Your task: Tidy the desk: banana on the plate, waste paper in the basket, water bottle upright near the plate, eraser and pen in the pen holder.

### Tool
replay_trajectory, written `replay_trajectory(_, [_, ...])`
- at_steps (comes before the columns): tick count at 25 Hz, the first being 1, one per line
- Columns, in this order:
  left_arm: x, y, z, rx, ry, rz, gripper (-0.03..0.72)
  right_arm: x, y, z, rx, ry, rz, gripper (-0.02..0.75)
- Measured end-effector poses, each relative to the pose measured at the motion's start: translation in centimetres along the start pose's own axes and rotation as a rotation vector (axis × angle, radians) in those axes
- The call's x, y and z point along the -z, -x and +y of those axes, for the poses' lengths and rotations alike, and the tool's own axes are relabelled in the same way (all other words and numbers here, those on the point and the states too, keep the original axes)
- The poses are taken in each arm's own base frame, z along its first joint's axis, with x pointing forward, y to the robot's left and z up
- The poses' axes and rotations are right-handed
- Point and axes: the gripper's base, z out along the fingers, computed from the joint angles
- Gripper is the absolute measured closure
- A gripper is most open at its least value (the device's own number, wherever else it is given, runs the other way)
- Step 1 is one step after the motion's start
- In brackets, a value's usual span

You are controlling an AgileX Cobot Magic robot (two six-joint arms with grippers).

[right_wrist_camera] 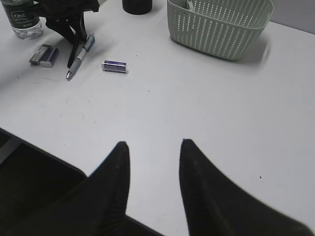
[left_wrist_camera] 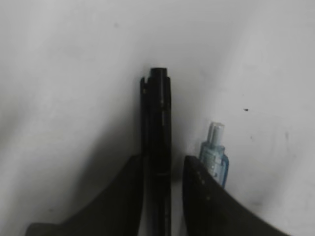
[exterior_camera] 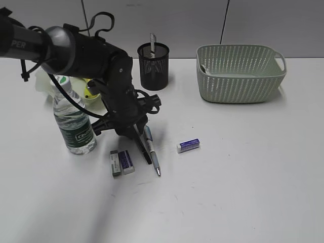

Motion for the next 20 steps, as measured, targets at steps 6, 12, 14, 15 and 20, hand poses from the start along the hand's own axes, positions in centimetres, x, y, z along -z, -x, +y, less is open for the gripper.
replay_trajectory(6, [-0.1,-0.1,0.1,0.004,0.011,0.009,0.594,0.0,0.0,0.0,0.0,0.0,0.0,0.451])
replay_trajectory(12, [-0.1,-0.2,0.0,-0.01,-0.001,0.025,0.614,0.0,0.0,0.0,0.0,0.0,0.0,0.451])
replay_trajectory(14, [0.1,-0.2,0.0,-0.01,-0.002,0.027,0.614,0.0,0.0,0.0,0.0,0.0,0.0,0.451])
replay_trajectory(15, [0.3,-0.2,0.0,-0.009,-0.003,0.028,0.614,0.0,0.0,0.0,0.0,0.0,0.0,0.451])
replay_trajectory(20, [2.0,0.1,-0.3,-0.018,-0.033,0.004,0.614,0.0,0.0,0.0,0.0,0.0,0.0,0.451])
